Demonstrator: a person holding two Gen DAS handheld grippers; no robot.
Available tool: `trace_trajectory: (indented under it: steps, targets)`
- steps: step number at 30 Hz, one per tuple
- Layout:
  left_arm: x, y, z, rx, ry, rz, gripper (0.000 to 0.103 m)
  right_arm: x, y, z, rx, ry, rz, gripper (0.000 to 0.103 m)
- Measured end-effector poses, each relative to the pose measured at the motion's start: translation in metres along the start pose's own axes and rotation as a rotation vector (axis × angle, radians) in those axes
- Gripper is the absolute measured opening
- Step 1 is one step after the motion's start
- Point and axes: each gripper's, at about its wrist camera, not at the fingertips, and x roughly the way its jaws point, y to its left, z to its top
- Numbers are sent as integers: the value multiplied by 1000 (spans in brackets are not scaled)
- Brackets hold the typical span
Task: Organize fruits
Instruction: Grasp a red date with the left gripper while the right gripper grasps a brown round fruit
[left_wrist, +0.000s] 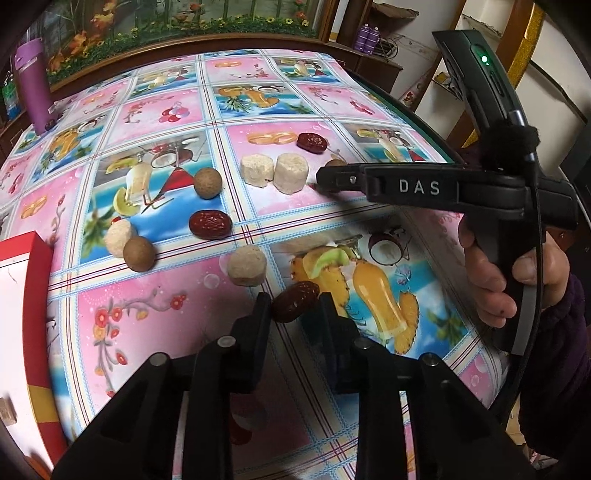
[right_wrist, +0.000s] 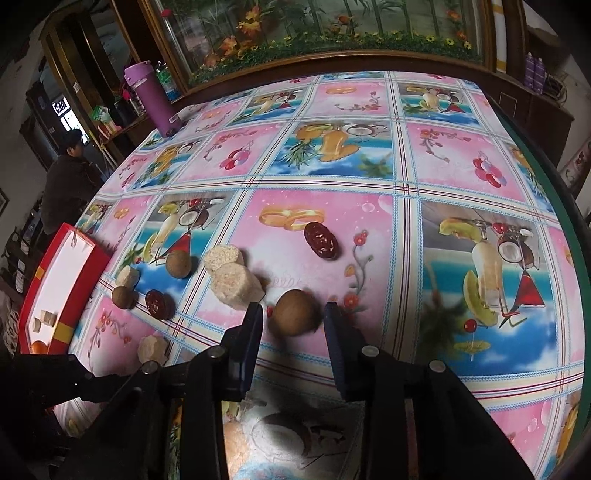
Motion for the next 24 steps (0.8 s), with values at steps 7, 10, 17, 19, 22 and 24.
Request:
trace_trajectory:
  steps: [7, 10, 17, 19, 22, 24]
  targets:
    - [3, -4, 2, 5, -5, 11, 28, 1, -1, -1, 9, -12, -20, 23]
    - [4, -9, 2, 18, -9, -1, 28, 0, -1, -1, 12, -18, -24, 23]
    - [4, -18, -3, 29, -21, -12, 19, -1, -2, -3, 40, -28, -23, 23]
    - [4, -16, -4, 7, -26, -17, 19, -3, -4, -4, 55, -32, -20, 23]
    - [2, -14, -5, -20, -29, -19, 19, -6, -5, -6, 73, -42, -2, 23]
    - [0, -12, -7, -37, -33, -10, 19, -10, -4, -6, 81, -56, 7, 23]
